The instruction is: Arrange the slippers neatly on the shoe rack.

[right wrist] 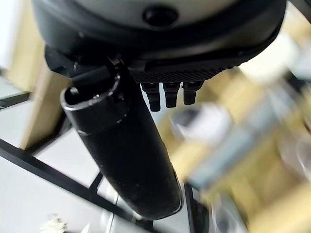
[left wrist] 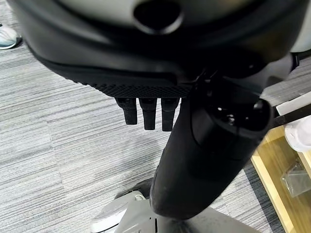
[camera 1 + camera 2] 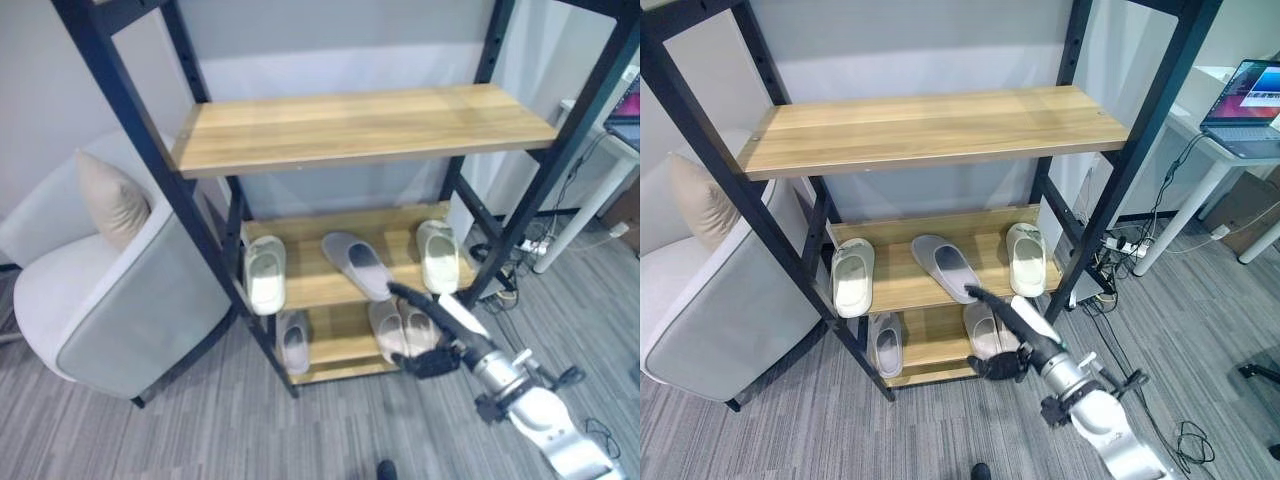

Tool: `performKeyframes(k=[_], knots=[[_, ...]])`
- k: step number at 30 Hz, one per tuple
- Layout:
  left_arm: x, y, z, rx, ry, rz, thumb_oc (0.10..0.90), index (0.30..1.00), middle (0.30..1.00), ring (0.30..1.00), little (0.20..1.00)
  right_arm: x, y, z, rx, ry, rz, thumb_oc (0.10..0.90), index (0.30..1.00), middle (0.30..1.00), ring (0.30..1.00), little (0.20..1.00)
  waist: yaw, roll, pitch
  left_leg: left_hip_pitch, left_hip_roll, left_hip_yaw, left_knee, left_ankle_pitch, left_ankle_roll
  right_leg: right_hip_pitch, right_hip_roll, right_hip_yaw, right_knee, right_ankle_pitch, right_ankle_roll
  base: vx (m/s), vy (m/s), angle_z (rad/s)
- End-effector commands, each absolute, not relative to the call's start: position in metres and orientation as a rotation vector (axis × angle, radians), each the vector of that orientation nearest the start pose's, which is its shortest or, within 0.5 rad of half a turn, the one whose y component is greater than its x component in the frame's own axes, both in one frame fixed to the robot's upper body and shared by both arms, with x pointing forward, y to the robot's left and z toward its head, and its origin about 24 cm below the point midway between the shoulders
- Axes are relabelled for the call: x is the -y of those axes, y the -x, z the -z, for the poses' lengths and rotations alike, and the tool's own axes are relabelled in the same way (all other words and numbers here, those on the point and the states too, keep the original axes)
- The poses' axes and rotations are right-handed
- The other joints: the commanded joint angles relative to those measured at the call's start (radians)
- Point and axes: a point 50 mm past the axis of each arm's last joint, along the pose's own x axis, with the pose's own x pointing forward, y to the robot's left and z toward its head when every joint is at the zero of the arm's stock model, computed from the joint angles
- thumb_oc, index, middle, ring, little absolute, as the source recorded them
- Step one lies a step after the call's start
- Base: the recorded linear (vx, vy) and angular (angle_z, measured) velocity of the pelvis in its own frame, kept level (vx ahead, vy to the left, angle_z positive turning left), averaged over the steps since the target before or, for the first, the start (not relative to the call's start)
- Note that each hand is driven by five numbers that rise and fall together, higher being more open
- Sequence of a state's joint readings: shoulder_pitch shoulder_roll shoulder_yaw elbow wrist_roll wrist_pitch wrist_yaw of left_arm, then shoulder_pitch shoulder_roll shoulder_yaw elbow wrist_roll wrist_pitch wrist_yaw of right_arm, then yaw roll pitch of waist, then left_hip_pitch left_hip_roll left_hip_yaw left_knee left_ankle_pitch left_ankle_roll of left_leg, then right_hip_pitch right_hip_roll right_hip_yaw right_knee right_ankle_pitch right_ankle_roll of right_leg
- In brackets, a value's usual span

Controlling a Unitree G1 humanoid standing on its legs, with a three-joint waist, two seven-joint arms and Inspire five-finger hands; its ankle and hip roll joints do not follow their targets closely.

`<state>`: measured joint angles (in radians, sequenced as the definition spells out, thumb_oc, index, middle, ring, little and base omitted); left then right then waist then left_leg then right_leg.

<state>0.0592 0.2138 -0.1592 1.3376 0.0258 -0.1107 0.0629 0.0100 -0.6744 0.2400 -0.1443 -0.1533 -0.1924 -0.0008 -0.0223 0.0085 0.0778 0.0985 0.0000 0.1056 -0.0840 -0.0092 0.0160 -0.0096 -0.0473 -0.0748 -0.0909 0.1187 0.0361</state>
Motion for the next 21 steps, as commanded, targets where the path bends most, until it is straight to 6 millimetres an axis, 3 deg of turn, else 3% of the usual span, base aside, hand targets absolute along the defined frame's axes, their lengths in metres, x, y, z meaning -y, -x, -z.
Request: performKeyframes(k=[1, 4, 5, 9, 15, 18, 21], knots=[[-0.208, -0.08, 0.169, -1.207, -0.356, 0.055, 0.8, 0.9, 0.9, 0.9, 0.9, 0.177, -0.258, -0.151, 0.622, 0.862, -0.236, 0.8, 0.9, 0.9, 0.9, 0.9, 0.028, -0.015, -0.003, -0.02, 0.011, -0.011, -0.003, -0.007, -0.025, 0.067, -0.02, 0.008, 0.019, -0.092, 0.06, 0.02, -0.016, 0.05], [-0.208, -0.077, 0.169, -1.212, -0.379, 0.064, 0.8, 0.9, 0.9, 0.9, 0.9, 0.175, -0.272, -0.159, 0.662, 0.914, -0.188, 0.8, 0.9, 0.9, 0.9, 0.9, 0.043, -0.018, -0.001, -0.024, 0.011, -0.018, -0.003, -0.005, -0.027, 0.068, -0.019, 0.001, 0.013, -0.091, 0.059, 0.04, -0.022, 0.07], [-0.209, -0.076, 0.17, -1.216, -0.392, 0.065, 0.8, 0.9, 0.9, 0.9, 0.9, 0.176, -0.288, -0.161, 0.662, 0.955, -0.136, 0.8, 0.9, 0.9, 0.9, 0.9, 0.056, -0.02, 0.002, -0.031, 0.012, -0.024, -0.003, -0.002, -0.029, 0.065, -0.019, -0.005, 0.012, -0.091, 0.058, 0.03, -0.033, 0.06], [-0.214, -0.077, 0.169, -1.218, -0.405, 0.041, 0.8, 0.9, 0.9, 0.9, 0.9, 0.184, -0.316, -0.171, 0.642, 0.996, -0.035, 0.8, 0.9, 0.9, 0.9, 0.9, 0.079, -0.027, 0.01, -0.046, 0.011, -0.038, -0.003, 0.003, -0.033, 0.061, -0.017, -0.019, 0.009, -0.092, 0.055, 0.03, -0.034, 0.1], [-0.22, -0.067, 0.169, -1.25, -0.412, 0.024, 0.8, 0.9, 0.9, 0.9, 0.9, 0.202, -0.336, -0.178, 0.577, 0.931, 0.057, 0.8, 0.9, 0.9, 0.9, 0.9, 0.102, -0.025, 0.016, -0.064, 0.008, -0.058, -0.003, 0.011, -0.038, 0.055, -0.019, -0.044, 0.006, -0.093, 0.052, 0.03, -0.021, 0.13], [-0.221, -0.069, 0.169, -1.245, -0.415, 0.009, 0.8, 0.9, 0.9, 0.9, 0.9, 0.21, -0.341, -0.189, 0.601, 0.987, 0.127, 0.8, 0.9, 0.9, 0.9, 0.9, 0.111, -0.019, 0.023, -0.078, 0.005, -0.07, -0.003, 0.016, -0.041, 0.049, -0.021, -0.058, 0.004, -0.093, 0.053, 0.05, -0.023, 0.22], [-0.22, -0.07, 0.169, -1.237, -0.417, 0.006, 0.8, 0.9, 0.9, 0.9, 0.9, 0.218, -0.346, -0.189, 0.575, 0.924, 0.184, 0.8, 0.9, 0.9, 0.9, 0.9, 0.117, -0.016, 0.024, -0.087, 0.003, -0.077, -0.003, 0.019, -0.041, 0.043, -0.022, -0.064, 0.004, -0.094, 0.052, 0.01, -0.007, 0.07]])
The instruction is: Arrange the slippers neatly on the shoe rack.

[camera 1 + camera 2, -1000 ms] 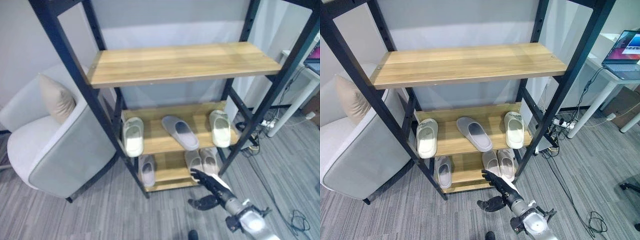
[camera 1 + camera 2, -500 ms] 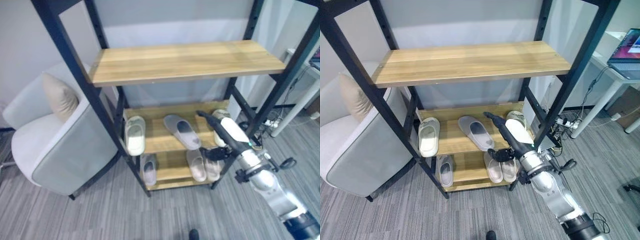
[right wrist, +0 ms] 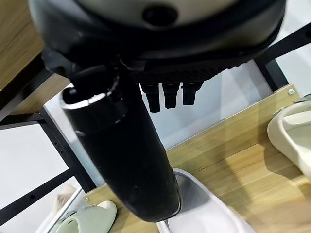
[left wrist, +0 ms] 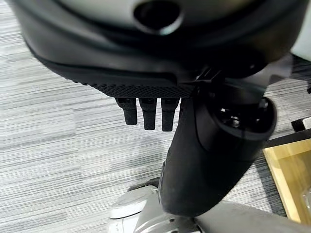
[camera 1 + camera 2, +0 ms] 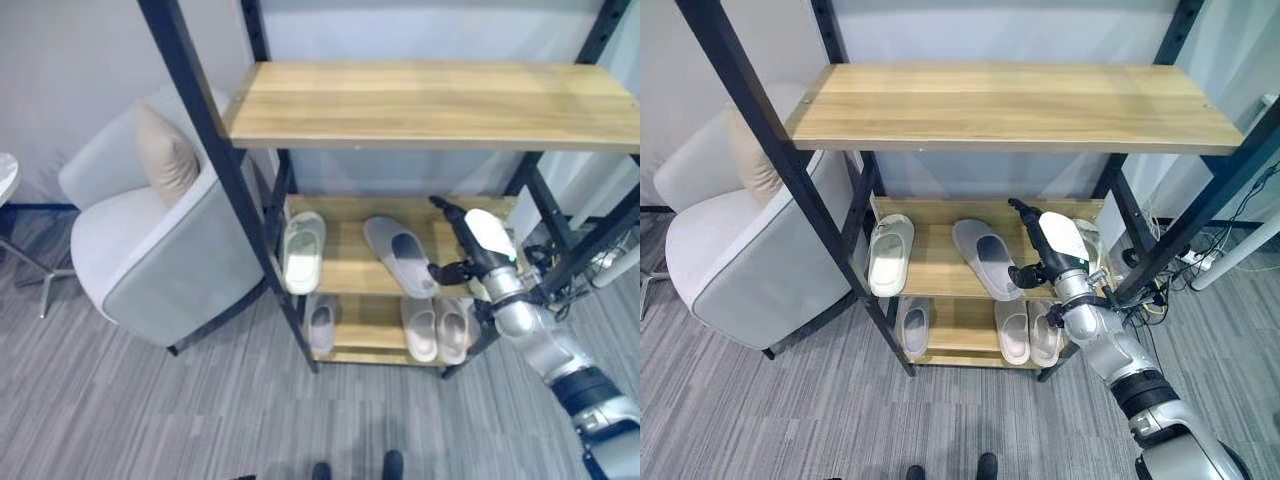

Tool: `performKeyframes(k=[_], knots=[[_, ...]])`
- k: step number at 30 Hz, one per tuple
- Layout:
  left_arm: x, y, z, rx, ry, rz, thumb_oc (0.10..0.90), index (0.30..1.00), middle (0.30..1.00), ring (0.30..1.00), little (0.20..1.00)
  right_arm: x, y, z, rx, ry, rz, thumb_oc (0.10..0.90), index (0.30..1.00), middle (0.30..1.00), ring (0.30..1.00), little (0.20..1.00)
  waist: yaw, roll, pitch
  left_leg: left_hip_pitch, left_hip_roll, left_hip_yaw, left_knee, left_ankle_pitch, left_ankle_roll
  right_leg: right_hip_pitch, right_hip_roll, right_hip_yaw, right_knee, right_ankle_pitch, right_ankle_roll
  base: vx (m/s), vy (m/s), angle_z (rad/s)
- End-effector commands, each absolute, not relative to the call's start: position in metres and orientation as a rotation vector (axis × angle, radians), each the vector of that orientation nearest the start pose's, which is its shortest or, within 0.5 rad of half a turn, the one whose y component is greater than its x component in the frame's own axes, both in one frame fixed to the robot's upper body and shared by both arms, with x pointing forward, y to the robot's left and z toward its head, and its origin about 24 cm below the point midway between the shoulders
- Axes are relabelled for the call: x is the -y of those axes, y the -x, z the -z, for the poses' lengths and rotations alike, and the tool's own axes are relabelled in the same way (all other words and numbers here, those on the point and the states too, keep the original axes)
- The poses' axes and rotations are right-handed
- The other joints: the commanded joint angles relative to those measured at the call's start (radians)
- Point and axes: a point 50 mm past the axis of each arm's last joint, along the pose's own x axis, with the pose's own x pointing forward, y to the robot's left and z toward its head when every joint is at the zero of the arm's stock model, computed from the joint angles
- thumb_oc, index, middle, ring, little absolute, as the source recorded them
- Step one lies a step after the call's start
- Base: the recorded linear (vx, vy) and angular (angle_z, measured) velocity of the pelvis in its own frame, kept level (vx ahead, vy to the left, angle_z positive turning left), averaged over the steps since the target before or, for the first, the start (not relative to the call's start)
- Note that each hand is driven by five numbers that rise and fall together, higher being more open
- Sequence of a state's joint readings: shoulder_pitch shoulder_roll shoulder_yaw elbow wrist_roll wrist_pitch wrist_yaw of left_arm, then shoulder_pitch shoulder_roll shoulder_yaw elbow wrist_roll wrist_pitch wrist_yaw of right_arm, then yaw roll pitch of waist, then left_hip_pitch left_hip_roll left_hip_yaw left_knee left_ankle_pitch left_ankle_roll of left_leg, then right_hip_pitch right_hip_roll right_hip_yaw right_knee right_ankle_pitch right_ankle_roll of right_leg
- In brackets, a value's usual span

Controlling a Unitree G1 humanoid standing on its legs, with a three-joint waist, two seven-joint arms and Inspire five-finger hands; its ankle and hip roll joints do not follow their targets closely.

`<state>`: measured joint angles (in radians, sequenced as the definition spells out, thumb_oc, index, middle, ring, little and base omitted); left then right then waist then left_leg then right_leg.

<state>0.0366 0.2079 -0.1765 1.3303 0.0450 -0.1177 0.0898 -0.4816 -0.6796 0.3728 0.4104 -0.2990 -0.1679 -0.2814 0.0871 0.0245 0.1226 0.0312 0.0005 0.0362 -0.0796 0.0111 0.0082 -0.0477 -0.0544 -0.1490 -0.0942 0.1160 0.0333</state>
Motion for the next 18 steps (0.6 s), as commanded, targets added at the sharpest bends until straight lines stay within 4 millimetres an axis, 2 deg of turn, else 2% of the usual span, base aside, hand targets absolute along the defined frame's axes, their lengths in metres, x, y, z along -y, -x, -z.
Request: performKeyframes(k=[1, 12, 18], knots=[[-0.221, -0.072, 0.168, -1.232, -0.422, 0.003, 0.8, 0.9, 0.9, 0.9, 0.9, 0.22, -0.348, -0.19, 0.562, 0.877, 0.19, 0.8, 0.9, 0.9, 0.9, 0.9, 0.012, -0.031, -0.017, -0.024, 0.001, -0.012, -0.008, 0.0, -0.034, 0.079, -0.016, 0.006, 0.007, -0.092, 0.055, 0.0, -0.001, 0.11], [-0.218, -0.084, 0.166, -1.188, -0.423, 0.011, 0.8, 0.9, 0.9, 0.9, 0.9, 0.228, -0.365, -0.194, 0.488, 0.852, 0.189, 0.8, 0.9, 0.9, 0.9, 0.9, 0.039, -0.033, 0.022, -0.089, -0.004, -0.03, -0.008, 0.023, -0.037, 0.024, -0.018, -0.009, 0.007, -0.078, 0.057, -0.03, 0.002, 0.08], [-0.222, -0.098, 0.162, -1.145, -0.425, -0.003, 0.8, 0.9, 0.9, 0.9, 0.9, 0.238, -0.378, -0.218, 0.477, 0.873, 0.237, 0.8, 0.9, 0.9, 0.9, 0.9, 0.057, -0.046, 0.061, -0.153, 0.001, -0.035, -0.008, 0.05, -0.044, -0.039, -0.012, -0.008, 0.007, -0.062, 0.058, -0.05, 0.005, 0.03]])
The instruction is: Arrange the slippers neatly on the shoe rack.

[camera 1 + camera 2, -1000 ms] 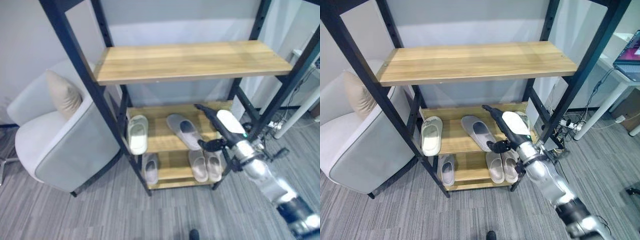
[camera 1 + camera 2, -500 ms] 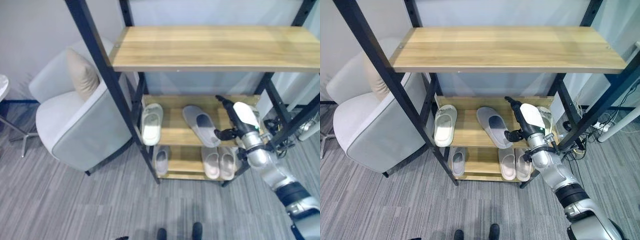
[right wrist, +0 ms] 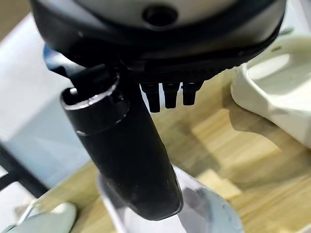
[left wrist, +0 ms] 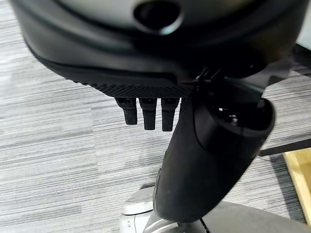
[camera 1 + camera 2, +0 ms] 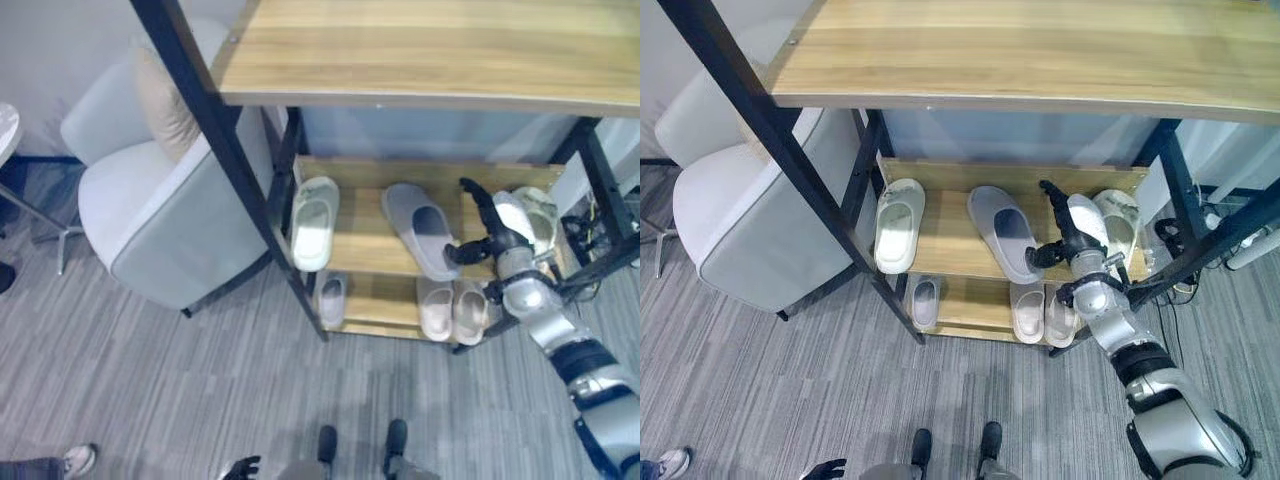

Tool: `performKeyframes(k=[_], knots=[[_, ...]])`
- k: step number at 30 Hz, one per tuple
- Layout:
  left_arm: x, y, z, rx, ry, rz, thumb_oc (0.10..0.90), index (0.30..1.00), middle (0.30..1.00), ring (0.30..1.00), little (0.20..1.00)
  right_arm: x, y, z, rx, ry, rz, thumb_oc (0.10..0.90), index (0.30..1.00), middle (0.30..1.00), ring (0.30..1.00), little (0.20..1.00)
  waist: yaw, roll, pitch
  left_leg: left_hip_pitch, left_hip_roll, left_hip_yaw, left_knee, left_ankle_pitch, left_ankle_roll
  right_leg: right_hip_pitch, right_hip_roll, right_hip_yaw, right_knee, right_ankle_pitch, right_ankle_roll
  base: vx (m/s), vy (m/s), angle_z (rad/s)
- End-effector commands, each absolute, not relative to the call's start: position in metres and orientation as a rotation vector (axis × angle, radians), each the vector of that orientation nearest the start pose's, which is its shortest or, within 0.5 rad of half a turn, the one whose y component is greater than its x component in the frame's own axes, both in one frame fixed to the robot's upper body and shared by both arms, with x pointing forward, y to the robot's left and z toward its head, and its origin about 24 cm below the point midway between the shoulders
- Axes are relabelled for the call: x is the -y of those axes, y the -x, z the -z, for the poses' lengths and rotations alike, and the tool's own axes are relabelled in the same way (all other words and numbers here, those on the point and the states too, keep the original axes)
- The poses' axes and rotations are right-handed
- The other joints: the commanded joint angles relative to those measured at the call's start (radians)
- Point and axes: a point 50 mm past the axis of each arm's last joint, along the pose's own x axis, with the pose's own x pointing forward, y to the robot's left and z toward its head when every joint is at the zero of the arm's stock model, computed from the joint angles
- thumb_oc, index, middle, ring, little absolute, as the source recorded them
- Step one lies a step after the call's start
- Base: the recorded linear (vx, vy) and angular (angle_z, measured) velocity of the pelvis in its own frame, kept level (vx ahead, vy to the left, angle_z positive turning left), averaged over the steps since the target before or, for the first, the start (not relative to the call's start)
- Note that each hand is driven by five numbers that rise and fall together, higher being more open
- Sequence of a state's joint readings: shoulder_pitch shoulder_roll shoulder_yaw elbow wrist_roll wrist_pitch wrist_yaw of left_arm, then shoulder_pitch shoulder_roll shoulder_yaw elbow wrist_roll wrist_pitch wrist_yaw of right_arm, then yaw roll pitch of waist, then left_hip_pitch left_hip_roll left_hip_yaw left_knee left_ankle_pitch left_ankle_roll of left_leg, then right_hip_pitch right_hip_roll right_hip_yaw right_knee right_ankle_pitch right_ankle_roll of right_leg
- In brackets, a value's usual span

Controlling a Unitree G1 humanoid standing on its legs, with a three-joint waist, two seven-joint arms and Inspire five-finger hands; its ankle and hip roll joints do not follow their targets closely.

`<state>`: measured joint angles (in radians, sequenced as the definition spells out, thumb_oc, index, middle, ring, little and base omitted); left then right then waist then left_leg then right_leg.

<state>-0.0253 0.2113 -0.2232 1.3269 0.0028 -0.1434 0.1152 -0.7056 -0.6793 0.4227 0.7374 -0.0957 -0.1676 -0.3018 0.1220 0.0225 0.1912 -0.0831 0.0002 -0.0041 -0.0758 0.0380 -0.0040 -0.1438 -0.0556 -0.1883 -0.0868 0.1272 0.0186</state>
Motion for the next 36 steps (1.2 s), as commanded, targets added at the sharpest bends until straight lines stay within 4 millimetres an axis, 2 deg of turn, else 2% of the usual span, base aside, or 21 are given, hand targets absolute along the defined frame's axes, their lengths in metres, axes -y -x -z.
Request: performKeyframes(k=[1, 9, 16, 17, 18, 19, 20, 21, 22, 23, 26, 29, 31, 34, 36], knots=[[-0.221, -0.1, 0.162, -1.14, -0.423, -0.003, 0.8, 0.9, 0.9, 0.9, 0.9, 0.238, -0.379, -0.219, 0.479, 0.869, 0.241, 0.8, 0.9, 0.9, 0.9, 0.9, 0.024, -0.046, -0.004, -0.047, 0.002, 0.004, -0.011, 0.027, -0.033, 0.051, -0.01, 0.031, 0.0, -0.072, 0.073, -0.04, 0.011, 0.03], [-0.224, -0.109, 0.159, -1.107, -0.426, -0.009, 0.8, 0.9, 0.9, 0.9, 0.9, 0.244, -0.383, -0.247, 0.524, 0.837, 0.3, 0.8, 0.9, 0.9, 0.9, 0.9, 0.038, -0.065, 0.017, -0.093, 0.007, -0.005, -0.011, 0.043, -0.039, 0.01, -0.007, 0.028, 0.0, -0.064, 0.074, 0.0, 0.0, 0.02], [-0.224, -0.116, 0.157, -1.089, -0.428, -0.006, 0.8, 0.9, 0.9, 0.9, 0.9, 0.244, -0.384, -0.252, 0.527, 0.722, 0.311, 0.8, 0.9, 0.9, 0.9, 0.9, 0.049, -0.076, 0.028, -0.109, 0.008, -0.014, -0.011, 0.046, -0.041, -0.003, -0.007, 0.018, 0.0, -0.064, 0.074, 0.0, -0.001, 0.01], [-0.224, -0.115, 0.157, -1.091, -0.428, -0.004, 0.8, 0.9, 0.9, 0.9, 0.9, 0.243, -0.386, -0.248, 0.511, 0.694, 0.296, 0.712, 0.768, 0.768, 0.768, 0.768, 0.05, -0.078, 0.029, -0.109, 0.008, -0.016, -0.011, 0.045, -0.041, -0.001, -0.007, 0.018, 0.0, -0.065, 0.073, 0.03, -0.002, 0.03], [-0.225, -0.114, 0.157, -1.093, -0.428, -0.004, 0.8, 0.9, 0.9, 0.9, 0.9, 0.244, -0.387, -0.244, 0.489, 0.677, 0.289, 0.584, 0.575, 0.575, 0.575, 0.575, 0.052, -0.079, 0.029, -0.107, 0.008, -0.017, -0.011, 0.044, -0.041, 0.001, -0.007, 0.016, 0.0, -0.067, 0.072, 0.03, -0.004, 0.06], [-0.225, -0.114, 0.157, -1.094, -0.426, -0.005, 0.8, 0.9, 0.9, 0.9, 0.9, 0.244, -0.388, -0.24, 0.469, 0.65, 0.28, 0.522, 0.484, 0.484, 0.484, 0.484, 0.052, -0.08, 0.029, -0.106, 0.008, -0.019, -0.011, 0.044, -0.041, 0.002, -0.007, 0.014, 0.0, -0.067, 0.072, 0.03, 0.004, 0.06], [-0.226, -0.114, 0.157, -1.093, -0.424, -0.008, 0.8, 0.9, 0.9, 0.9, 0.9, 0.247, -0.389, -0.232, 0.434, 0.585, 0.271, 0.4, 0.3, 0.3, 0.3, 0.3, 0.055, -0.082, 0.032, -0.106, 0.008, -0.021, -0.011, 0.044, -0.042, 0.004, -0.008, 0.012, 0.0, -0.068, 0.072, 0.02, 0.01, 0.04], [-0.227, -0.118, 0.156, -1.089, -0.411, -0.014, 0.8, 0.9, 0.9, 0.9, 0.9, 0.237, -0.389, -0.228, 0.444, 0.561, 0.227, 0.4, 0.3, 0.3, 0.3, 0.3, 0.049, -0.084, 0.034, -0.106, 0.008, -0.021, -0.011, 0.044, -0.042, 0.003, -0.008, 0.012, 0.0, -0.067, 0.072, 0.0, 0.0, 0.0], [-0.227, -0.118, 0.156, -1.089, -0.411, -0.014, 0.8, 0.9, 0.9, 0.9, 0.9, 0.237, -0.389, -0.228, 0.444, 0.561, 0.227, 0.4, 0.3, 0.3, 0.3, 0.3, 0.049, -0.084, 0.034, -0.106, 0.008, -0.021, -0.011, 0.044, -0.042, 0.003, -0.008, 0.012, 0.0, -0.067, 0.072, 0.0, 0.0, 0.0], [-0.227, -0.119, 0.156, -1.085, -0.41, -0.014, 0.8, 0.9, 0.9, 0.9, 0.9, 0.238, -0.389, -0.227, 0.43, 0.532, 0.236, 0.4, 0.3, 0.3, 0.3, 0.3, 0.045, -0.087, 0.037, -0.107, 0.008, -0.02, -0.011, 0.042, -0.042, 0.001, -0.006, 0.012, 0.0, -0.066, 0.072, 0.0, 0.0, 0.0], [-0.231, -0.103, 0.159, -1.126, -0.389, -0.042, 0.8, 0.9, 0.9, 0.9, 0.9, 0.253, -0.386, -0.214, 0.382, 0.453, 0.279, 0.4, 0.3, 0.3, 0.3, 0.3, 0.05, -0.094, 0.043, -0.111, 0.007, -0.024, -0.011, 0.042, -0.041, -0.003, -0.005, 0.01, 0.0, -0.067, 0.071, 0.0, 0.0, 0.0], [-0.232, -0.102, 0.159, -1.131, -0.389, -0.046, 0.8, 0.9, 0.9, 0.9, 0.9, 0.255, -0.384, -0.21, 0.38, 0.389, 0.289, 0.4, 0.3, 0.3, 0.3, 0.3, 0.048, -0.095, 0.045, -0.109, 0.007, -0.023, -0.011, 0.039, -0.04, -0.002, -0.005, 0.012, 0.0, -0.067, 0.071, 0.0, -0.001, 0.03], [-0.232, -0.101, 0.159, -1.138, -0.385, -0.053, 0.8, 0.9, 0.9, 0.9, 0.9, 0.257, -0.38, -0.208, 0.394, 0.327, 0.309, 0.4, 0.3, 0.3, 0.3, 0.3, 0.044, -0.095, 0.046, -0.104, 0.007, -0.018, -0.011, 0.034, -0.038, 0.002, -0.004, 0.014, 0.0, -0.069, 0.071, 0.0, 0.0, 0.0], [-0.231, -0.104, 0.159, -1.14, -0.373, -0.077, 0.8, 0.9, 0.9, 0.9, 0.9, 0.248, -0.369, -0.214, 0.49, 0.202, 0.314, 0.4, 0.3, 0.3, 0.3, 0.3, 0.027, -0.094, 0.039, -0.083, 0.007, -0.006, -0.011, 0.02, -0.034, 0.014, -0.005, 0.023, 0.0, -0.072, 0.071, 0.0, 0.0, 0.0], [-0.231, -0.105, 0.159, -1.14, -0.372, -0.084, 0.8, 0.9, 0.9, 0.9, 0.9, 0.244, -0.365, -0.214, 0.512, 0.191, 0.308, 0.4, 0.3, 0.3, 0.3, 0.3, 0.025, -0.093, 0.037, -0.074, 0.008, -0.002, -0.011, 0.015, -0.033, 0.02, -0.006, 0.026, 0.0, -0.074, 0.07, 0.02, -0.001, -0.07]])
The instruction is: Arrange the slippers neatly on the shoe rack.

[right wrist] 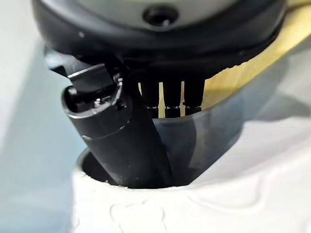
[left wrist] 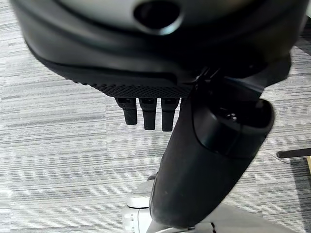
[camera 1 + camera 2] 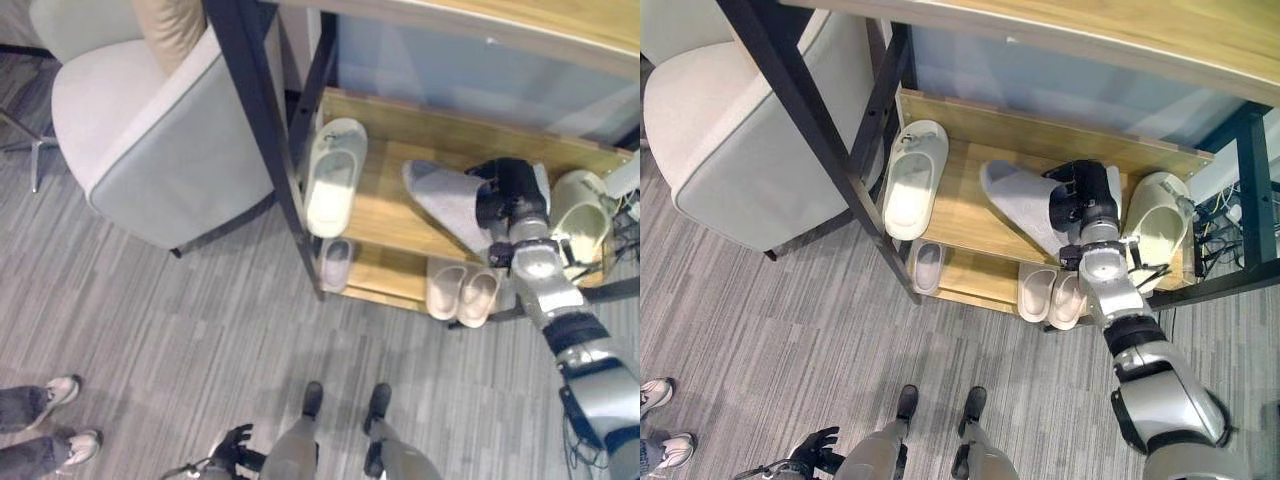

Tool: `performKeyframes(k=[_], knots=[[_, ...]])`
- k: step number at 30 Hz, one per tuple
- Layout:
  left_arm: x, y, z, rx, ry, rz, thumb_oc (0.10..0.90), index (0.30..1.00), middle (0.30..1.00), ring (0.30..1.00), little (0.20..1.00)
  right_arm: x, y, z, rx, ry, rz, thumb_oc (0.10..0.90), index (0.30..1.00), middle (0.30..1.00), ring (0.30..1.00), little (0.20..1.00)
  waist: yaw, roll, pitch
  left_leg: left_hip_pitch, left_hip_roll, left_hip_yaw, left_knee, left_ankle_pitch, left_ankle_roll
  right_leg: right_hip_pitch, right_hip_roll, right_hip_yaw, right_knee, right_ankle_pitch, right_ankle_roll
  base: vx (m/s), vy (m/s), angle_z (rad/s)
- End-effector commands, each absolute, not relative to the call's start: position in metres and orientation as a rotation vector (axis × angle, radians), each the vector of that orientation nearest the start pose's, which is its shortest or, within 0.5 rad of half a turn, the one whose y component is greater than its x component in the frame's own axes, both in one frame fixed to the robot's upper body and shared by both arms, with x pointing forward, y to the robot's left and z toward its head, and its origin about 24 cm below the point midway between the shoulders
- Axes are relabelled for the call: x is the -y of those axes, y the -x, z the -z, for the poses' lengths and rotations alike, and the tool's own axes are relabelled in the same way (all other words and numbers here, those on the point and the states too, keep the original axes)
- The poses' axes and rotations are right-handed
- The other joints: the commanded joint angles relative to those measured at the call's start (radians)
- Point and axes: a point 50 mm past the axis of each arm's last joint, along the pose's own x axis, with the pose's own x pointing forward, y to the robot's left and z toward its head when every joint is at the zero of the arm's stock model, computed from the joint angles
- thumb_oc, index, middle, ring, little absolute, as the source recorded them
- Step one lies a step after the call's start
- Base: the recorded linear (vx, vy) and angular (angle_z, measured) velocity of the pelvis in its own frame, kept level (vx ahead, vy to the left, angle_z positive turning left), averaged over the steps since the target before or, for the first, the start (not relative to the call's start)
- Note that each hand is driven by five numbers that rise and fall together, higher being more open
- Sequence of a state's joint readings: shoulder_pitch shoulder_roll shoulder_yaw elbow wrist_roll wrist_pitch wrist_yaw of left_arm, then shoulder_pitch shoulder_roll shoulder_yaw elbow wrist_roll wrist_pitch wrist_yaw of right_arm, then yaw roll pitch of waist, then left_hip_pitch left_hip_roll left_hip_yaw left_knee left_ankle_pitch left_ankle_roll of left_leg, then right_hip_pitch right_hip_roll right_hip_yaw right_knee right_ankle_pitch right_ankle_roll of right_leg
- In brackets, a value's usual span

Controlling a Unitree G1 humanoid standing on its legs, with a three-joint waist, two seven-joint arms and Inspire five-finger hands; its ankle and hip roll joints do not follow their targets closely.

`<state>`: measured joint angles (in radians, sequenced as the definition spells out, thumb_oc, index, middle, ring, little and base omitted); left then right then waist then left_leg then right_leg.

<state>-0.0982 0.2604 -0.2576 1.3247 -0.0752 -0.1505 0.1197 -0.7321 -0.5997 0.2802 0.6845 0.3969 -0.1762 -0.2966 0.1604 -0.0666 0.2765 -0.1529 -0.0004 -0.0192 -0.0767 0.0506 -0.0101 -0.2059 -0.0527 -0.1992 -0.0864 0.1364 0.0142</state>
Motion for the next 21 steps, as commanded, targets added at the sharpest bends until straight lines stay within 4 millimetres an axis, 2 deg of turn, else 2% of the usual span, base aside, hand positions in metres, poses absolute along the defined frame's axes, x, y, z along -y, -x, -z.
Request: performKeyframes(k=[1, 2, 3, 4, 6, 11, 15, 19, 20, 21], knots=[[-0.232, -0.107, 0.158, -1.137, -0.373, -0.091, 0.8, 0.9, 0.9, 0.9, 0.9, 0.241, -0.362, -0.215, 0.528, 0.187, 0.297, 0.4, 0.3, 0.3, 0.3, 0.3, -0.018, -0.004, -0.053, 0.005, 0.008, 0.017, -0.011, -0.003, -0.025, 0.089, -0.009, 0.038, -0.001, -0.085, 0.074, 0.02, -0.006, -0.1], [-0.232, -0.109, 0.158, -1.134, -0.374, -0.095, 0.8, 0.9, 0.9, 0.9, 0.9, 0.237, -0.359, -0.216, 0.55, 0.169, 0.28, 0.4, 0.3, 0.3, 0.3, 0.3, -0.024, -0.003, -0.057, 0.013, 0.01, 0.02, -0.011, -0.007, -0.025, 0.095, -0.01, 0.039, -0.001, -0.087, 0.074, 0.04, -0.01, -0.08], [-0.232, -0.113, 0.157, -1.131, -0.375, -0.101, 0.8, 0.9, 0.9, 0.9, 0.9, 0.224, -0.351, -0.214, 0.58, 0.117, 0.221, 0.4, 0.3, 0.3, 0.3, 0.3, -0.033, -0.002, -0.068, 0.033, 0.011, 0.028, -0.011, -0.018, -0.023, 0.111, -0.01, 0.042, -0.001, -0.092, 0.072, 0.03, -0.008, -0.09], [-0.232, -0.112, 0.157, -1.132, -0.376, -0.101, 0.8, 0.9, 0.9, 0.9, 0.9, 0.224, -0.351, -0.214, 0.579, 0.117, 0.221, 0.4, 0.3, 0.3, 0.3, 0.3, -0.032, -0.002, -0.068, 0.034, 0.011, 0.029, -0.011, -0.018, -0.023, 0.112, -0.01, 0.043, -0.001, -0.092, 0.072, 0.04, -0.009, -0.13], [-0.23, -0.113, 0.157, -1.136, -0.375, -0.101, 0.8, 0.9, 0.9, 0.9, 0.9, 0.21, -0.342, -0.21, 0.607, 0.076, 0.16, 0.4, 0.3, 0.3, 0.3, 0.3, -0.043, -0.001, -0.083, 0.058, 0.011, 0.039, -0.011, -0.029, -0.02, 0.13, -0.009, 0.047, -0.001, -0.097, 0.071, 0.04, -0.004, -0.13], [-0.226, -0.1, 0.162, -1.186, -0.358, -0.1, 0.8, 0.9, 0.9, 0.9, 0.9, 0.178, -0.309, -0.191, 0.64, -0.012, 0.009, 0.4, 0.3, 0.3, 0.3, 0.3, -0.067, 0.008, -0.123, 0.134, 0.011, 0.064, -0.011, -0.069, -0.012, 0.184, -0.005, 0.077, 0.001, -0.112, 0.071, 0.07, 0.011, -0.16], [-0.227, -0.084, 0.165, -1.219, -0.321, -0.118, 0.8, 0.9, 0.9, 0.9, 0.9, 0.181, -0.278, -0.162, 0.577, 0.029, -0.059, 0.4, 0.3, 0.3, 0.3, 0.3, -0.09, 0.013, -0.16, 0.209, 0.014, 0.087, -0.011, -0.097, -0.006, 0.237, -0.002, 0.1, 0.014, -0.134, 0.071, 0.09, 0.022, -0.2], [-0.227, -0.076, 0.166, -1.206, -0.234, -0.181, 0.8, 0.9, 0.9, 0.9, 0.9, 0.192, -0.246, -0.11, 0.372, -0.004, -0.083, 0.4, 0.3, 0.3, 0.3, 0.3, -0.114, 0.021, -0.182, 0.267, 0.012, 0.092, 0.003, -0.111, 0.0, 0.279, -0.007, 0.106, 0.061, -0.168, 0.066, 0.06, 0.016, -0.17], [-0.228, -0.076, 0.166, -1.207, -0.234, -0.181, 0.8, 0.9, 0.9, 0.9, 0.9, 0.192, -0.245, -0.11, 0.371, -0.004, -0.083, 0.4, 0.3, 0.3, 0.3, 0.3, -0.114, 0.021, -0.181, 0.269, 0.012, 0.092, 0.003, -0.112, 0.0, 0.281, -0.007, 0.106, 0.062, -0.169, 0.066, 0.02, -0.003, -0.08], [-0.23, -0.076, 0.165, -1.185, -0.182, -0.232, 0.8, 0.9, 0.9, 0.9, 0.9, 0.196, -0.233, -0.093, 0.301, -0.032, -0.075, 0.4, 0.3, 0.3, 0.3, 0.3, -0.117, 0.021, -0.191, 0.297, 0.009, 0.088, 0.006, -0.121, 0.004, 0.305, -0.01, 0.107, 0.066, -0.177, 0.067, 0.07, -0.002, -0.05]])
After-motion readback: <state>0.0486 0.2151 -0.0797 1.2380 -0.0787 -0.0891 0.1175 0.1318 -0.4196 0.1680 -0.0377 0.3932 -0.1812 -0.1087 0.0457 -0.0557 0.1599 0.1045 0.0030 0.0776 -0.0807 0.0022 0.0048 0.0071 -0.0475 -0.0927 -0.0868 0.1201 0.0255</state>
